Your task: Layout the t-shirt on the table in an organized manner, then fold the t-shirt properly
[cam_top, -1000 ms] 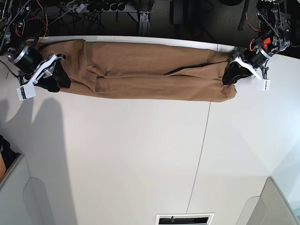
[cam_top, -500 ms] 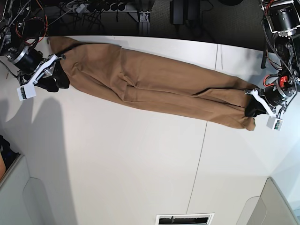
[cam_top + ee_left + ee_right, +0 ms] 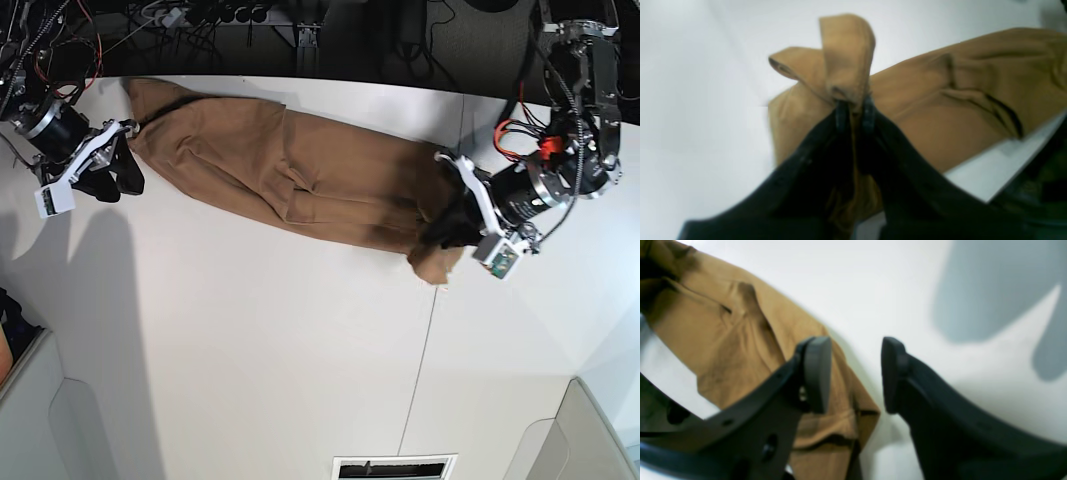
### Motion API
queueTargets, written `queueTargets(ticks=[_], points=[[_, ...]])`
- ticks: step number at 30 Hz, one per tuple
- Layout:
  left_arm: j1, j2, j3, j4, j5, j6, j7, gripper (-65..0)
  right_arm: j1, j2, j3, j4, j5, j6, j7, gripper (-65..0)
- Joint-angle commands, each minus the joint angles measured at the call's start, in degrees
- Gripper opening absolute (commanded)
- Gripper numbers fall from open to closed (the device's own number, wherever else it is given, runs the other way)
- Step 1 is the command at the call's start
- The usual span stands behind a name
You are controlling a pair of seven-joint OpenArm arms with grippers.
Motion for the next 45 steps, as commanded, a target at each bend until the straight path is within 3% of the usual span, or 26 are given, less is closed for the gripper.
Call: queueTargets(ticks=[1,4,7,8,11,12,13,18,23,28,29,30,32,33,39,45], points=[[-0.7,0.7,1.4,0.6,0.7,0.7,-2.1,-65.0,0.4,0.2,0.3,0.8,-0.3,-0.2,1.5,-41.2],[-0.9,4.6,6.4,-0.7,5.4,0.7,-2.7,-65.0,0.4,-1.2,0.3,0.8,-0.2,-0.2,1.5,-41.2],[-1.2,6.2,9.9,-3.6,7.7,0.7,-3.9,-65.0,0.8,-2.8,0.3,0.8,-0.1,-0.3,1.5,-41.0],[-1.2,6.6,10.6,-4.7,8.5,0.7,-4.8,-61.3,0.7,-3.3,0.3,0.8,-0.1,-0.5,1.5,-40.9],[-1.2,7.0,12.1,-8.2,8.8,0.7,-6.9,-30.5,0.7,-4.2,0.8,0.8,0.3,-0.7,1.1,-31.9],[-1.2,7.2,12.3,-9.1,8.8,0.7,-7.4,-24.6,0.7,-4.2,1.2,0.8,1.1,-0.7,0.6,-27.8],[-1.2,7.5,12.5,-9.7,8.6,0.7,-7.4,-22.9,0.7,-4.2,1.9,0.8,2.0,-0.7,-0.2,-24.9],[-1.4,7.5,12.5,-9.7,-0.9,0.6,-7.1,-23.0,0.4,-4.2,8.5,0.8,4.0,-0.7,-2.2,-23.4],[-1.4,7.5,12.5,-9.2,-11.6,-3.1,-6.7,-23.0,-3.3,-4.2,13.4,0.8,4.2,-0.7,-2.4,-23.4],[-4.4,7.5,11.1,-8.9,-12.8,-3.1,-5.4,-24.4,-7.3,-4.2,13.9,0.8,4.2,-0.6,-2.6,-23.4],[-5.1,7.5,9.9,-8.9,-12.1,-3.1,-5.3,-29.3,-7.9,-4.2,13.9,0.8,4.2,-0.6,-2.6,-23.4],[-5.8,7.5,8.2,-8.9,-11.2,-3.1,-4.9,-38.7,-8.2,-4.2,13.9,0.8,4.2,-0.6,-2.6,-23.4],[-6.1,7.2,4.7,-8.9,-8.0,-3.1,-4.1,-62.5,-8.8,-4.2,13.9,0.8,4.3,-0.6,-2.5,-23.4],[-6.0,7.0,3.1,-8.9,-6.5,-3.1,-3.8,-65.0,-8.8,-4.2,13.9,0.8,4.4,-0.6,-2.6,-23.4],[-2.3,2.6,0.8,-9.0,-6.2,-3.1,-1.4,-65.0,-8.6,-4.2,13.8,0.8,4.8,-0.6,-1.2,-23.4],[2.4,1.1,-0.2,-9.0,-6.0,-3.1,0.8,-65.0,-8.6,-4.2,13.8,0.8,4.8,-0.6,-1.3,-23.4]])
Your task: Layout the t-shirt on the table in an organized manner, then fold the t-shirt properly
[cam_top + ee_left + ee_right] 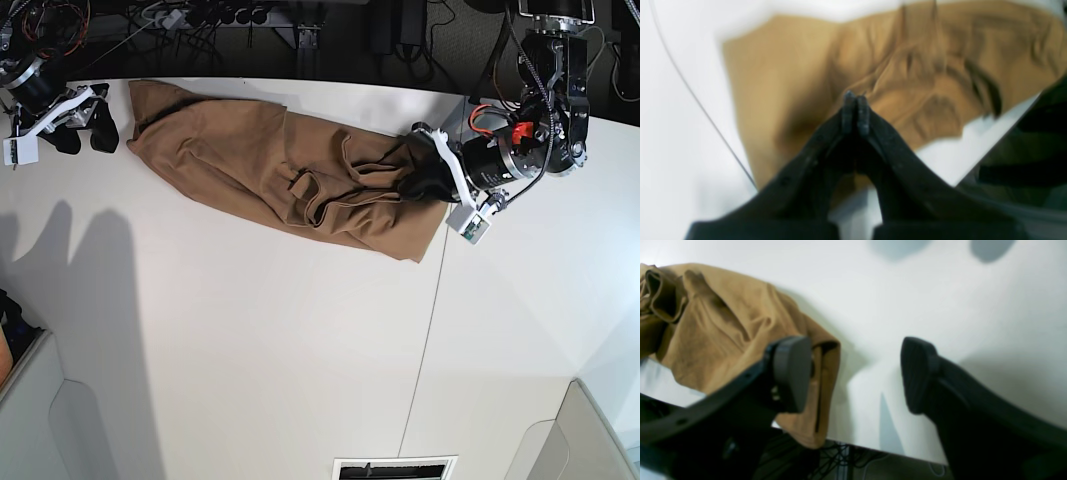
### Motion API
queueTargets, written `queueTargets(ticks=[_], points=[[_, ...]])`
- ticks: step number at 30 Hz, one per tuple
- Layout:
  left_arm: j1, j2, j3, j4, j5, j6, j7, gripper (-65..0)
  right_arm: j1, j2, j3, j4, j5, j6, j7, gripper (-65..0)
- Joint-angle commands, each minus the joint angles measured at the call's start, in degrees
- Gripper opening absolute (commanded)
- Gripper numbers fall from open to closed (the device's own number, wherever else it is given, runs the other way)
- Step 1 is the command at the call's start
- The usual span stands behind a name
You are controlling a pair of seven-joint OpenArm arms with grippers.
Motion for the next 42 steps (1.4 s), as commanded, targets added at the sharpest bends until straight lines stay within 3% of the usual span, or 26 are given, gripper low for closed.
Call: queueTargets(ticks=[1,9,14,24,30,34,38,42], points=[[-0.5,-0.7,-1.4,0.9,-1.0,-0.7,-1.7,-65.0,0.1,0.8,0.4,0.9,1.1,0.2,1.4,-23.4],[-0.5,0.6,-3.0,0.9,-4.1,-0.7,-2.3,-65.0,0.1,0.8,0.4,0.9,1.1,0.2,1.4,-23.4],[-0.3,3.7,3.2,0.9,-3.5,-0.7,-1.5,-65.0,0.1,0.8,0.4,0.9,1.5,0.2,1.4,-23.4],[-0.6,4.5,14.2,1.0,-3.2,-0.7,-1.5,-65.0,0.1,0.8,0.4,0.9,1.5,0.2,1.4,-23.4],[-0.5,4.2,8.5,9.7,-5.1,-0.7,-1.4,-65.0,0.1,0.8,0.4,0.9,1.5,0.2,1.4,-23.4],[-0.5,0.4,1.9,14.5,-5.1,-0.7,-1.8,-65.0,0.1,0.8,0.4,0.9,1.5,0.2,1.3,-23.4],[-0.5,-0.6,-2.7,11.5,-4.3,-0.7,-2.1,-65.0,0.1,0.8,0.4,0.9,1.4,0.2,1.4,-23.4],[-0.5,0.0,-2.4,3.4,-2.5,-0.7,-2.1,-65.0,0.3,0.8,0.4,0.9,1.7,0.2,1.6,-23.4]])
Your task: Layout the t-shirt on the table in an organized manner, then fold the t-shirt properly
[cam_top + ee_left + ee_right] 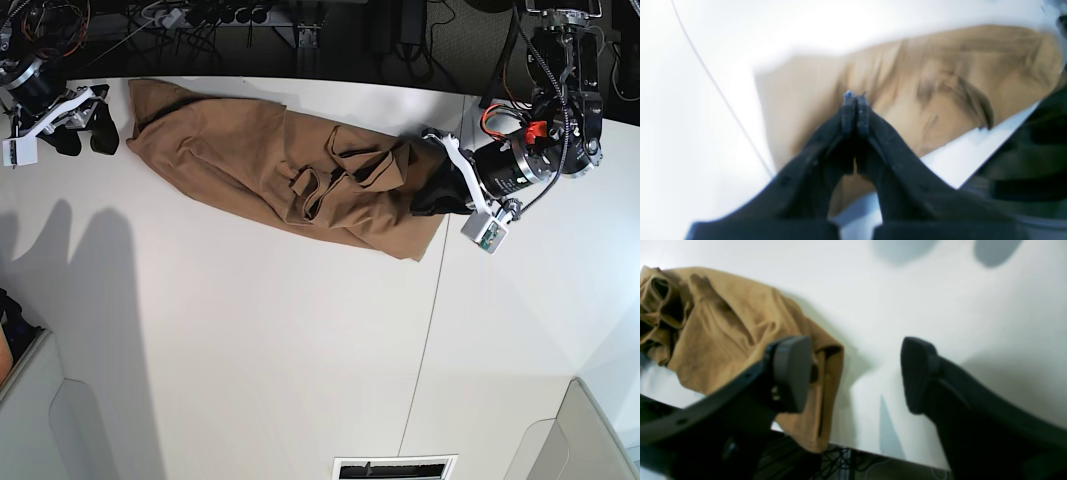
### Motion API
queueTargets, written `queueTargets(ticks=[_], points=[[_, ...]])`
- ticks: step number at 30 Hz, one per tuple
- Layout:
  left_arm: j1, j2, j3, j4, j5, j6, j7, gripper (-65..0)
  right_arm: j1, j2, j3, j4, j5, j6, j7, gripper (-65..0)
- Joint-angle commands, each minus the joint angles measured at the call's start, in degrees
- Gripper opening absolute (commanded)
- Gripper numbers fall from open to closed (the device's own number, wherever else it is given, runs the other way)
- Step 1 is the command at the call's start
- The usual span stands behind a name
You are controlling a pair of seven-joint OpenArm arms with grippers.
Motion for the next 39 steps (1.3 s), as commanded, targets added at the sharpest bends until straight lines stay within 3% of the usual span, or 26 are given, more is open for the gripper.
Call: queueTargets(ticks=[1,8,16,21,24,28,39], points=[[-0.3,0.2,0.0,-0.5,-1.2,-0.5,-1.6,-65.0,0.1,0.8,0.4,0.9,1.1,0.2,1.5,-23.4],[1.4,6.1,4.7,-2.1,-0.7,-0.5,-1.6,-65.0,0.1,0.7,0.4,0.9,0.9,0.2,1.4,-23.4],[1.3,12.0,14.8,-2.1,8.8,-0.5,-5.8,-65.0,0.1,-1.0,0.4,0.9,2.9,0.3,-0.3,-23.4],[0.7,11.5,14.7,-1.1,6.2,-0.5,-5.3,-65.0,-0.3,-4.0,-0.1,0.6,2.8,0.3,-0.3,-23.4],[0.6,11.5,14.3,2.0,2.5,-0.5,-2.8,-65.0,-0.2,-4.3,-1.7,-0.8,2.8,0.3,0.2,-23.4],[0.6,11.3,14.3,6.5,2.1,-0.5,-1.6,-65.0,-0.2,-4.3,-4.5,-3.7,2.0,0.3,1.7,-23.4],[0.5,4.1,12.6,13.7,1.7,-0.5,-1.6,-65.0,2.6,-4.4,-6.2,-11.5,2.5,0.2,3.4,-23.4]])
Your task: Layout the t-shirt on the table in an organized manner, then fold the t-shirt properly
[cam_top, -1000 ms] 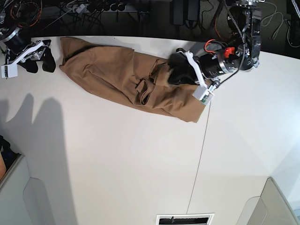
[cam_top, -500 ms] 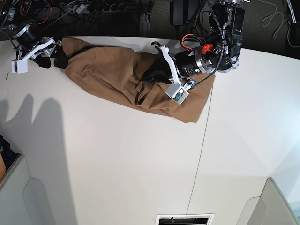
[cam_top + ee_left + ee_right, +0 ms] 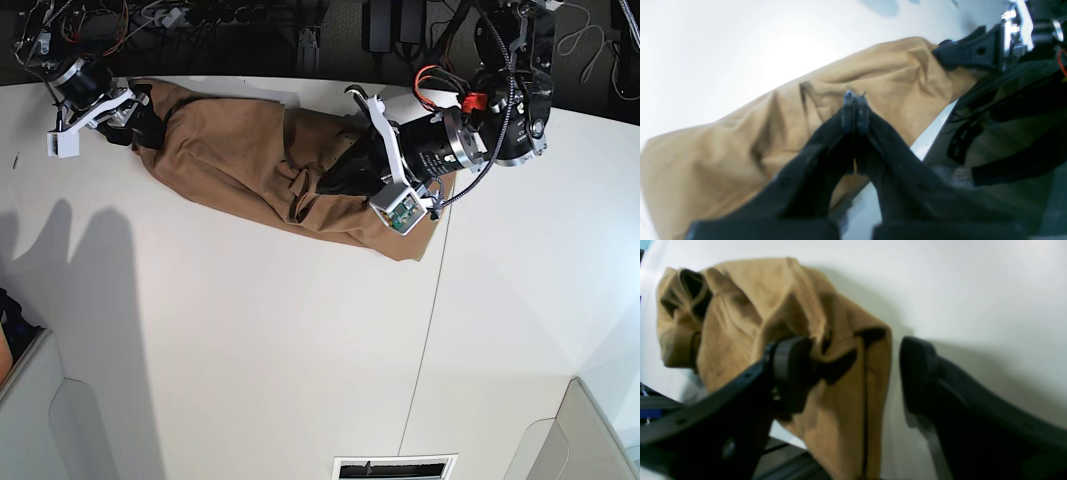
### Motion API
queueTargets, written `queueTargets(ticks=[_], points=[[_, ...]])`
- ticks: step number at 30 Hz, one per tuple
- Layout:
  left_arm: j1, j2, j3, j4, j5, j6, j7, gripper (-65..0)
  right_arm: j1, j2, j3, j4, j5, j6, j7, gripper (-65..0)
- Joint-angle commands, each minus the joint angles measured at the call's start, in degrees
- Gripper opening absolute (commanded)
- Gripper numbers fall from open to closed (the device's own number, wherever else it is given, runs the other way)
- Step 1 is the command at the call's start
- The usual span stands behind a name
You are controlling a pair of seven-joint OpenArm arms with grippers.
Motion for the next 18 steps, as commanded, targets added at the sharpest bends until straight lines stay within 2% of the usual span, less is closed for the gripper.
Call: queueTargets(ticks=[1,8,14,16,18], points=[[-0.6,-0.7,-1.2,1.1,-0.9,-0.5,-1.3,-65.0,0.0,0.4,0.1,0.2,0.6,0.1,-0.1,-23.4],[-1.1,-1.4,-10.1,-4.2,3.5,-0.5,-6.5,-65.0,1.2,-2.4,0.0,0.1,2.5,0.7,-1.2,-23.4],[-4.3,-1.5,-10.6,-13.8,4.8,-0.5,-6.7,-65.0,2.9,-3.1,0.0,0.1,2.5,0.6,-2.3,-24.0],[-5.0,-1.5,-10.6,-16.4,5.4,-0.5,-6.9,-65.0,3.0,-3.1,0.0,0.1,2.9,0.6,-2.4,-31.6],[-5.4,-1.5,-10.6,-18.7,5.5,-0.5,-7.5,-65.0,3.0,-3.1,0.0,0.1,2.9,0.6,-2.4,-46.5]])
